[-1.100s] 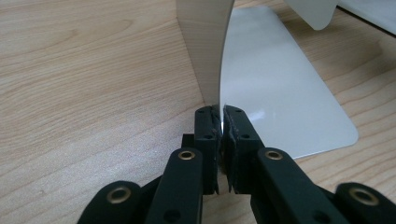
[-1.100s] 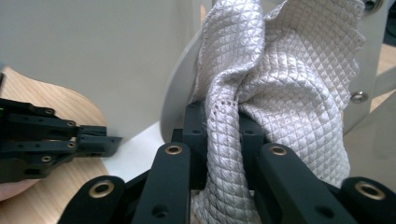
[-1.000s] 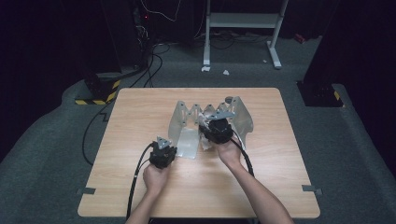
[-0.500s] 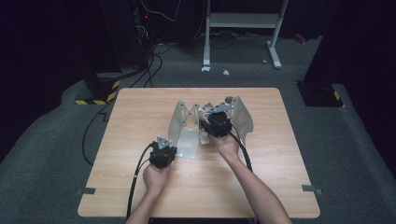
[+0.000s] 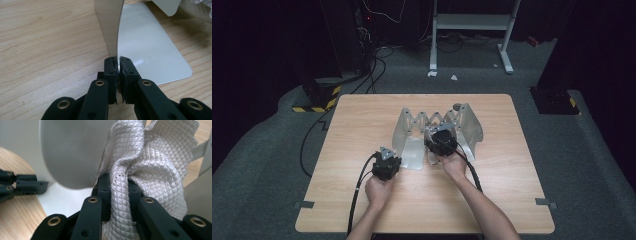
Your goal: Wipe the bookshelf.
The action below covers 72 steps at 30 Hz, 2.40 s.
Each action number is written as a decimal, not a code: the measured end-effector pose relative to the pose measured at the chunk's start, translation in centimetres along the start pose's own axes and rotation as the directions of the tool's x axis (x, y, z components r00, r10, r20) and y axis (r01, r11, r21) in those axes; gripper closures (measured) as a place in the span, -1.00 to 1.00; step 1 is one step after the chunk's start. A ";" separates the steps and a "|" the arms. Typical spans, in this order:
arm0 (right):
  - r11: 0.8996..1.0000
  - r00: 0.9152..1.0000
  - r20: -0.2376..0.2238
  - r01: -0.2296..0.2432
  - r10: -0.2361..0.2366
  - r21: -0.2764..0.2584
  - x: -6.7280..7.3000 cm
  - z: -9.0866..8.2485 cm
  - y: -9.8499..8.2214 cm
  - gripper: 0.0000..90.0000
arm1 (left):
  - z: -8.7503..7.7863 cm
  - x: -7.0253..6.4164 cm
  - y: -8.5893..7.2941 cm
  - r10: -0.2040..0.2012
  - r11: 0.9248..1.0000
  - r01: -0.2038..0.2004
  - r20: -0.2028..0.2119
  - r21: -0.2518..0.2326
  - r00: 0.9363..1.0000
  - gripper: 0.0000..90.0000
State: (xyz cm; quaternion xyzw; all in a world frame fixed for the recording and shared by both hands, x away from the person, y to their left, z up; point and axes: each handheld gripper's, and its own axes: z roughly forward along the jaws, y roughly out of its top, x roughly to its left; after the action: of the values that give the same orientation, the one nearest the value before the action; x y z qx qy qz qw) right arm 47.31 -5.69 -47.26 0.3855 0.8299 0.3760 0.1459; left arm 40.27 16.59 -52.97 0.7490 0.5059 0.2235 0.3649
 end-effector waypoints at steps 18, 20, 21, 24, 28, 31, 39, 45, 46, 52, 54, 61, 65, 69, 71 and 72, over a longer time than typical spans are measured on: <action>1.000 0.997 -0.074 0.017 -0.019 -0.025 1.3 -2.2 -3.0 0.76 | 0.0 0.0 0.0 0.004 1.000 -0.004 -0.005 0.000 1.000 0.86; 1.000 0.997 -0.079 0.018 -0.020 -0.025 1.4 -2.5 -3.5 0.76 | 0.0 0.0 0.0 0.002 1.000 -0.002 -0.002 -0.001 1.000 0.86; 1.000 0.997 -0.079 0.018 -0.020 -0.025 1.4 -2.5 -3.5 0.76 | 0.0 0.0 0.0 0.002 1.000 -0.002 -0.002 -0.001 1.000 0.86; 0.999 0.996 -0.080 0.034 -0.035 -0.019 1.9 -2.8 -4.4 0.76 | 0.0 0.0 0.0 -0.001 1.000 0.001 0.001 0.000 1.000 0.86; 0.999 0.996 -0.078 0.051 -0.052 -0.016 2.3 -3.0 -5.4 0.75 | 0.0 0.1 0.0 -0.003 1.000 0.003 0.007 0.001 1.000 0.86; 0.999 0.996 -0.076 0.048 -0.049 -0.014 2.5 -3.1 -5.7 0.75 | 0.0 0.2 0.0 -0.010 1.000 0.010 0.012 0.002 1.000 0.87; 0.998 0.995 -0.069 0.065 -0.066 -0.019 3.0 -3.5 -6.7 0.73 | 0.0 0.1 0.0 -0.008 1.000 0.008 0.011 0.002 1.000 0.86; 0.998 0.997 -0.055 0.060 -0.060 0.003 2.9 -3.1 -7.6 0.68 | 0.0 0.1 0.0 -0.004 1.000 0.004 0.009 0.001 1.000 0.86; 0.998 0.997 -0.052 0.055 -0.055 0.009 2.8 -2.9 -7.7 0.67 | 0.0 0.1 0.0 -0.001 1.000 0.001 0.006 0.000 1.000 0.86; 0.998 0.997 -0.053 0.050 -0.049 0.026 2.5 -2.7 -8.3 0.45 | 0.0 0.1 0.0 -0.001 1.000 0.001 0.004 0.001 1.000 0.86; 0.999 0.997 -0.053 0.047 -0.047 0.007 2.6 -3.1 -8.3 0.36 | 0.0 0.1 0.0 -0.001 1.000 0.001 0.004 0.001 1.000 0.86; 0.997 0.997 -0.035 0.060 -0.062 -0.045 2.4 -4.9 -8.2 0.12 | 0.0 0.0 0.0 0.000 1.000 0.000 0.003 0.001 1.000 0.86; 0.998 0.998 -0.043 0.042 -0.044 -0.051 2.0 -5.4 -8.4 0.08 | 0.0 0.0 0.0 0.000 1.000 0.000 0.003 0.000 1.000 0.86; 0.998 0.998 -0.047 0.034 -0.037 -0.061 1.7 -5.9 -8.6 0.08 | 0.0 0.0 0.0 0.000 1.000 0.000 0.003 0.000 1.000 0.86; 0.997 0.998 -0.039 0.038 -0.041 -0.067 1.7 -6.2 -8.6 0.06 | 0.0 0.0 0.0 0.001 1.000 -0.001 0.002 0.000 1.000 0.86; 0.996 0.998 -0.030 0.047 -0.050 -0.073 1.7 -6.4 -8.6 0.05 | 0.0 0.0 0.0 0.000 1.000 0.000 0.003 -0.001 1.000 0.86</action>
State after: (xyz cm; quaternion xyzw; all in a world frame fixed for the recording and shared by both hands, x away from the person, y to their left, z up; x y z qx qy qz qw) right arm 38.23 -11.33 -49.20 0.3538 0.8271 0.4080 0.1557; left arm 40.28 16.62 -52.97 0.7493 0.5051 0.2224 0.3659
